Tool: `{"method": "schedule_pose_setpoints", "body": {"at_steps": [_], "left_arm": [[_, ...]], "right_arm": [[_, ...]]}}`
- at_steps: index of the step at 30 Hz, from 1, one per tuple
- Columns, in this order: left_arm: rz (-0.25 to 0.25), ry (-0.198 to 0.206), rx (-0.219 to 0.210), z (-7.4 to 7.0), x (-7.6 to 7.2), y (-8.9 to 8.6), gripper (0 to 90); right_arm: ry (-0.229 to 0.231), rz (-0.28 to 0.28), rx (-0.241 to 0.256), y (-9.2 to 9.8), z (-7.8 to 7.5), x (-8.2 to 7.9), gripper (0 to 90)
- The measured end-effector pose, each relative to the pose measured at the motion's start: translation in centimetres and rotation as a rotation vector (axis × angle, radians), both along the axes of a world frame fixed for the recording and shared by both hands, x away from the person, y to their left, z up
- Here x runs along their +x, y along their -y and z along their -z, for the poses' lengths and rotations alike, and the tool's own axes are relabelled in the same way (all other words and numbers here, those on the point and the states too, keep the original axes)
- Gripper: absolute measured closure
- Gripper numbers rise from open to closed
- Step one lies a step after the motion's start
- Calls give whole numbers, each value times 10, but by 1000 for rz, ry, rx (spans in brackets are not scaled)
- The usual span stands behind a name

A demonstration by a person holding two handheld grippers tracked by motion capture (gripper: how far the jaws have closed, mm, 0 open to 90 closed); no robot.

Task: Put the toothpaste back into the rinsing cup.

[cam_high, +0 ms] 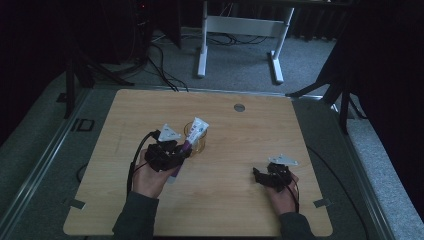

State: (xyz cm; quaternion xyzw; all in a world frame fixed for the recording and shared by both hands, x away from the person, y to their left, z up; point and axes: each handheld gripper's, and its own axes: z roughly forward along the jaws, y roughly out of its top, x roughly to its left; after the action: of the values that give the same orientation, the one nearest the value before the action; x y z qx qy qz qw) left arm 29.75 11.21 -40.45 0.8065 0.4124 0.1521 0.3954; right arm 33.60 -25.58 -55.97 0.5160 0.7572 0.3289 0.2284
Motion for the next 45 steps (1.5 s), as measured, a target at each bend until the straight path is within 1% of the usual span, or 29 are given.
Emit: {"method": "schedule_pose_setpoints", "body": {"at_steps": [9, 14, 22, 33, 35, 38, 45], "left_arm": [[-8, 16, -14, -3, 3, 1, 735], [-9, 41, -25, -4, 4, 0, 735], [-6, 64, -30, -7, 8, 1, 735], [-15, 99, -52, -9, 14, -1, 735], [-23, 112, -56, -9, 15, -1, 735], [-25, 129, -75, -9, 16, -3, 735], [-26, 139, -87, -10, 19, -6, 735]], "right_arm": [[0, 0, 0, 0, 0, 0, 241], [0, 0, 0, 0, 0, 0, 241], [0, 0, 1, 0, 0, 0, 241], [-1, 2, 3, 0, 0, 0, 241], [-2, 1, 2, 0, 0, 0, 241], [-1, 1, 2, 0, 0, 0, 242], [-2, 2, 2, 0, 0, 0, 242]]}}
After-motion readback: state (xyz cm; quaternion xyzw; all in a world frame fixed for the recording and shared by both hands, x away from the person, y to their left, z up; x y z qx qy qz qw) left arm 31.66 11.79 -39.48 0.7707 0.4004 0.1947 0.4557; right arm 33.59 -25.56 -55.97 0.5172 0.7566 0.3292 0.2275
